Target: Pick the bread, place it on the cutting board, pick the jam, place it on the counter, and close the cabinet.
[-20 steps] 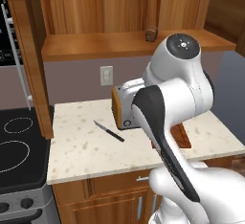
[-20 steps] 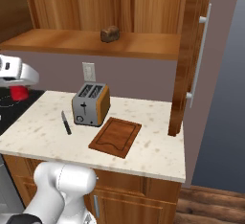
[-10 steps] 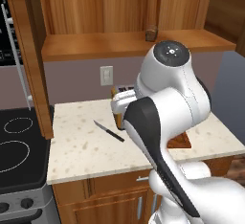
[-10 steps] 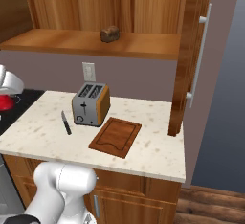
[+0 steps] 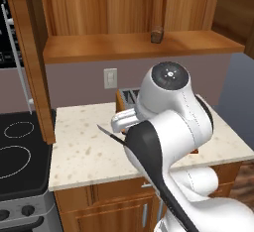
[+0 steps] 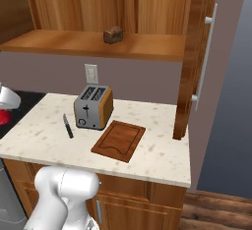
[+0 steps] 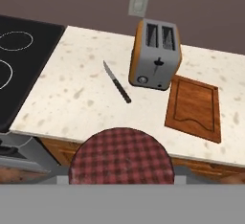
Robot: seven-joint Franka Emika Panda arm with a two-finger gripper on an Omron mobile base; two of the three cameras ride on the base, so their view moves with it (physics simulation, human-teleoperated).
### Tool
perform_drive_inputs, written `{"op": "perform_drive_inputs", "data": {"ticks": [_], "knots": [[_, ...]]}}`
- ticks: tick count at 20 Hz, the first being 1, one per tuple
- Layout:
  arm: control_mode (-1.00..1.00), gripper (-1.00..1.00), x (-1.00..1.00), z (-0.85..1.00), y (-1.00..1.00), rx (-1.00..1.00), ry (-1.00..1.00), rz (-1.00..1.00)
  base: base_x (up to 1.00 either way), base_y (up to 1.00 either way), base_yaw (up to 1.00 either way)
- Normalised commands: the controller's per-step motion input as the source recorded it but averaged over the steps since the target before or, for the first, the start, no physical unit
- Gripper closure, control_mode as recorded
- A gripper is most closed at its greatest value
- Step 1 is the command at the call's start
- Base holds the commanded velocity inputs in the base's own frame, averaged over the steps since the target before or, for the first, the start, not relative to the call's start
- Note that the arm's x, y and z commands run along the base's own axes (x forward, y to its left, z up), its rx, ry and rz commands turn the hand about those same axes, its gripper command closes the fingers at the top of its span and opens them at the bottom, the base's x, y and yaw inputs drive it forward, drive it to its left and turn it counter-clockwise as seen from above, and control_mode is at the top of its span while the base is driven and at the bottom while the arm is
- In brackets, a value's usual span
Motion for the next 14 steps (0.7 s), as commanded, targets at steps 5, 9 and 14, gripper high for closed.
{"op": "perform_drive_inputs", "data": {"ticks": [5,9,14], "knots": [[-1.0,1.0,0.0,-0.32,0.0,0.01,0.0,0.0,0.0,0.0,0.0],[-1.0,1.0,0.0,-0.34,0.0,0.01,0.0,0.0,0.0,0.0,0.0],[-1.0,1.0,0.0,-0.37,0.0,0.0,0.0,0.0,0.0,0.0,0.0]]}}
